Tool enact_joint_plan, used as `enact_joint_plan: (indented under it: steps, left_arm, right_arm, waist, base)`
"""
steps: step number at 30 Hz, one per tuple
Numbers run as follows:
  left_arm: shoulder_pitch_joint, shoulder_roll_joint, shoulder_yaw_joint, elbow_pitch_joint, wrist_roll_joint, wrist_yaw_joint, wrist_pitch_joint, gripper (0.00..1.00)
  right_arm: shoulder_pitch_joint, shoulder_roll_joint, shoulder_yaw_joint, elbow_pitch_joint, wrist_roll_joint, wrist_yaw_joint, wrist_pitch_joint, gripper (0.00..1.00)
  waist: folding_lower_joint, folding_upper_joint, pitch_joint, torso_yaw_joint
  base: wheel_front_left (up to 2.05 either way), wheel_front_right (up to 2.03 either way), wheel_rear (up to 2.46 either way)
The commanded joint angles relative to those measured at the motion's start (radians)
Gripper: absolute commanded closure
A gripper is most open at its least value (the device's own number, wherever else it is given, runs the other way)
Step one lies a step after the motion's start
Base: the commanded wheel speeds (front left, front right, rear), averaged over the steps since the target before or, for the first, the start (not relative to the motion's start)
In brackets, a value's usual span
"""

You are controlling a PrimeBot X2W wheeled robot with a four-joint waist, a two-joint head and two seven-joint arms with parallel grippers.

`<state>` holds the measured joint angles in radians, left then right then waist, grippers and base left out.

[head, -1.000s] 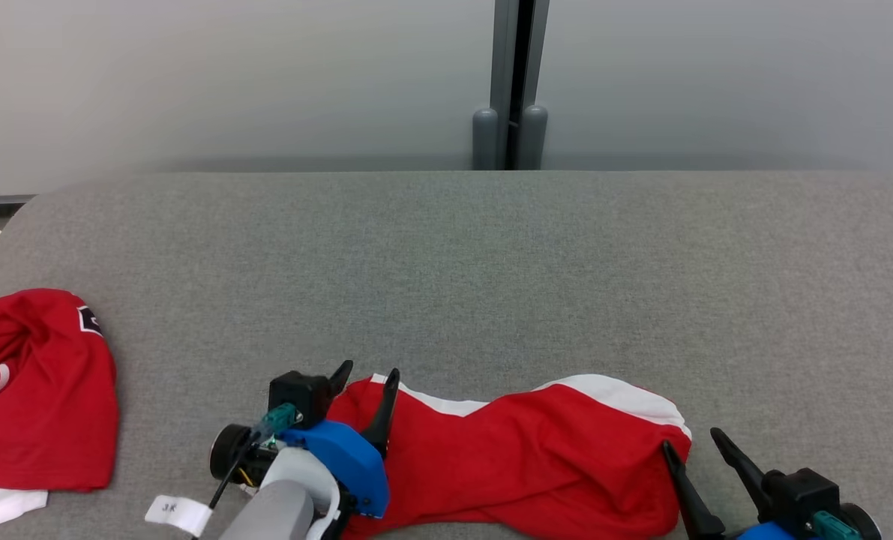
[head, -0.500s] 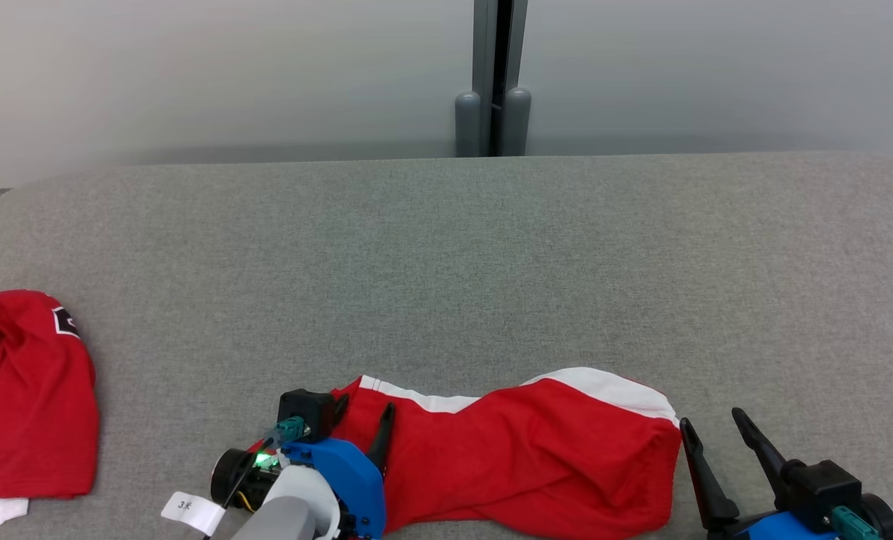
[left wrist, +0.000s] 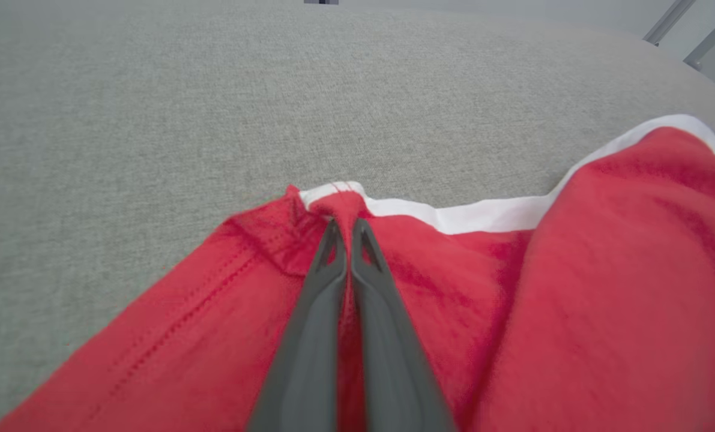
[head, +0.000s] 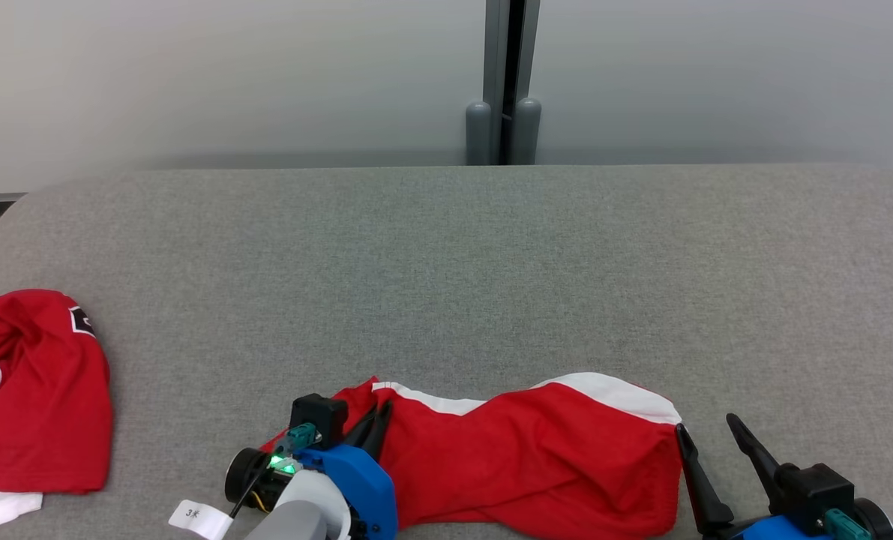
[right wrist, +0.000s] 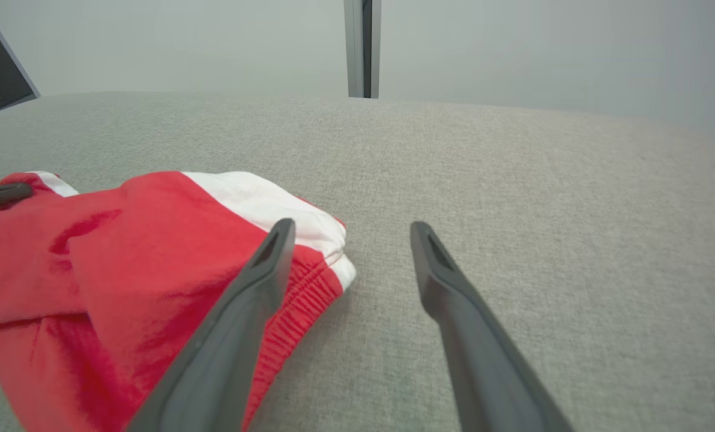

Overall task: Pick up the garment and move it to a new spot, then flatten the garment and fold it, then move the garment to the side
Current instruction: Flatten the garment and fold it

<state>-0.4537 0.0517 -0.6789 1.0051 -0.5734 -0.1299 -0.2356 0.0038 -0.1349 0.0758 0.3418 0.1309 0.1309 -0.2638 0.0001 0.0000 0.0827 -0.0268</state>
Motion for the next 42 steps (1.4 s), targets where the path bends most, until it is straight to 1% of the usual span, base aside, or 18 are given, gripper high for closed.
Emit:
enact_joint_plan:
  steps: [1,5,8,11,12,17,21,26,27,28,29,30,36,39,42]
  left_arm:
    - [-0.002,0.000,-0.012,0.001,-0.011,-0.001,-0.010,1.00]
    - [-0.013,0.008,-0.021,-0.020,-0.023,-0.001,-0.024,1.00]
    - [-0.022,0.022,0.000,-0.059,-0.013,-0.001,-0.030,1.00]
    - [-0.007,0.039,0.031,-0.139,0.011,0.003,-0.030,1.00]
    - [-0.007,0.039,0.031,-0.139,0.011,0.003,-0.030,1.00]
    - [0.099,0.076,0.075,-0.216,0.031,0.009,-0.030,1.00]
    - [0.197,0.102,0.101,-0.199,0.022,0.022,-0.030,1.00]
    - [0.274,0.112,0.135,-0.181,0.018,0.027,-0.030,1.00]
    - [0.284,0.111,0.140,-0.178,0.020,0.030,-0.030,0.96]
    - [0.290,0.109,0.148,-0.180,0.022,0.036,-0.030,0.55]
    - [0.295,0.107,0.163,-0.191,0.026,0.044,-0.030,0.02]
    - [0.301,0.105,0.180,-0.203,0.031,0.054,-0.030,0.00]
    - [0.353,0.095,0.283,-0.332,0.101,0.104,-0.030,0.00]
    - [0.385,0.084,0.319,-0.367,0.136,0.099,-0.030,0.00]
    - [0.395,0.076,0.341,-0.364,0.155,0.086,-0.030,0.00]
  right_arm:
    - [0.001,0.002,-0.001,0.005,0.001,0.000,-0.001,0.00]
    - [0.015,0.007,-0.005,0.006,0.007,0.000,-0.001,0.00]
    - [0.028,0.012,-0.012,0.002,0.015,0.000,-0.001,0.00]
    - [0.033,0.017,-0.017,-0.005,0.020,0.000,-0.001,0.00]
    - [0.033,0.017,-0.017,-0.005,0.020,0.000,-0.001,0.00]
    - [0.046,0.030,-0.011,-0.006,0.020,0.000,-0.001,0.00]
    - [0.051,0.039,-0.003,-0.001,0.022,0.000,-0.001,0.00]
    - [0.060,0.046,0.005,0.001,0.025,0.000,-0.001,0.00]
    - [0.061,0.047,0.008,0.003,0.026,0.000,-0.001,0.00]
    - [0.061,0.048,0.011,0.004,0.026,0.000,-0.001,0.00]
    - [0.061,0.050,0.013,0.006,0.025,0.000,-0.001,0.00]
    - [0.060,0.052,0.014,0.007,0.027,0.000,-0.001,0.00]
    - [0.034,0.062,0.008,0.005,0.032,0.000,-0.001,0.00]
    - [0.021,0.070,0.009,0.003,0.032,0.000,-0.001,0.00]
    - [0.016,0.075,0.013,0.007,0.032,0.000,-0.001,0.00]
  waist:
    - [-0.0001,0.0000,-0.007,0.005]
    - [-0.0001,0.0000,-0.030,0.026]
    - [-0.0001,0.0000,-0.060,0.050]
    - [-0.0001,0.0000,-0.084,0.075]
    - [-0.0001,0.0000,-0.084,0.075]
    - [-0.0001,0.0000,-0.110,0.100]
    - [-0.0001,0.0000,-0.119,0.106]
    - [-0.0001,0.0000,-0.125,0.108]
    - [-0.0001,0.0000,-0.126,0.107]
    - [-0.0001,0.0000,-0.128,0.105]
    - [-0.0001,0.0000,-0.129,0.103]
    - [-0.0001,0.0000,-0.130,0.100]
    - [-0.0001,0.0000,-0.133,0.084]
    - [-0.0001,0.0000,-0.135,0.075]
    - [-0.0001,0.0000,-0.136,0.070]
  base:
    - [0.00,0.00,0.00]
    - [0.00,0.00,0.00]
    - [0.00,0.00,0.00]
    - [0.00,0.00,0.00]
    - [0.00,0.00,0.00]
    - [0.00,0.00,0.00]
    - [0.00,0.00,0.00]
    - [0.00,0.00,0.00]
    - [0.00,0.00,0.00]
    - [0.00,0.00,0.00]
    - [0.00,0.00,0.00]
    - [0.00,0.00,0.00]
    - [0.00,0.00,0.00]
    - [0.00,0.00,0.00]
    - [0.00,0.00,0.00]
